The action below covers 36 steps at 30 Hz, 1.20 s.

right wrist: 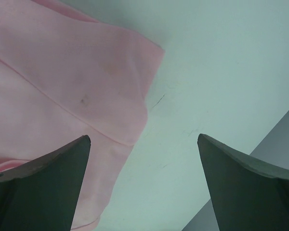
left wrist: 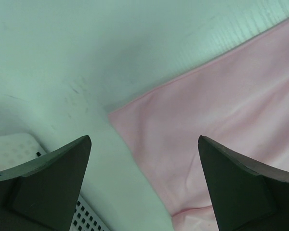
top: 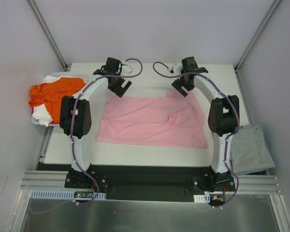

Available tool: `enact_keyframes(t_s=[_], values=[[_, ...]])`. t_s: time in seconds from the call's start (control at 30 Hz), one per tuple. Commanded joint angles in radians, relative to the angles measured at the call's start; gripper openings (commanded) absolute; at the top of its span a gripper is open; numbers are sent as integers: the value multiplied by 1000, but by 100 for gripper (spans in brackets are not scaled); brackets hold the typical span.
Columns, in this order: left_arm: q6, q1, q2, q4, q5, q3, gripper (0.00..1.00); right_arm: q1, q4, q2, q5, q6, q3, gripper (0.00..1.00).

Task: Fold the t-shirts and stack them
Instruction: Fold the tshirt

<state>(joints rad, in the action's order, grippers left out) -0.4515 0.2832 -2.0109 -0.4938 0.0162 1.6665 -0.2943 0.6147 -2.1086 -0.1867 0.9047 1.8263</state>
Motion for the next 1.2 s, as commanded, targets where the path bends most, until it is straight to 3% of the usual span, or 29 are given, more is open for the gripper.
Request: enact_keyframes(t_s=[0.0, 0.4, 1.17], values=[[-24, -22, -17, -3, -9, 88, 94, 27, -13, -46, 56, 26, 97, 97], [-4, -41, -83, -5, -5, 187, 94, 70, 26, -192, 222, -44, 283, 97], [2, -42, -52, -2, 13, 84, 91, 119, 97, -294, 391, -147, 387, 90]])
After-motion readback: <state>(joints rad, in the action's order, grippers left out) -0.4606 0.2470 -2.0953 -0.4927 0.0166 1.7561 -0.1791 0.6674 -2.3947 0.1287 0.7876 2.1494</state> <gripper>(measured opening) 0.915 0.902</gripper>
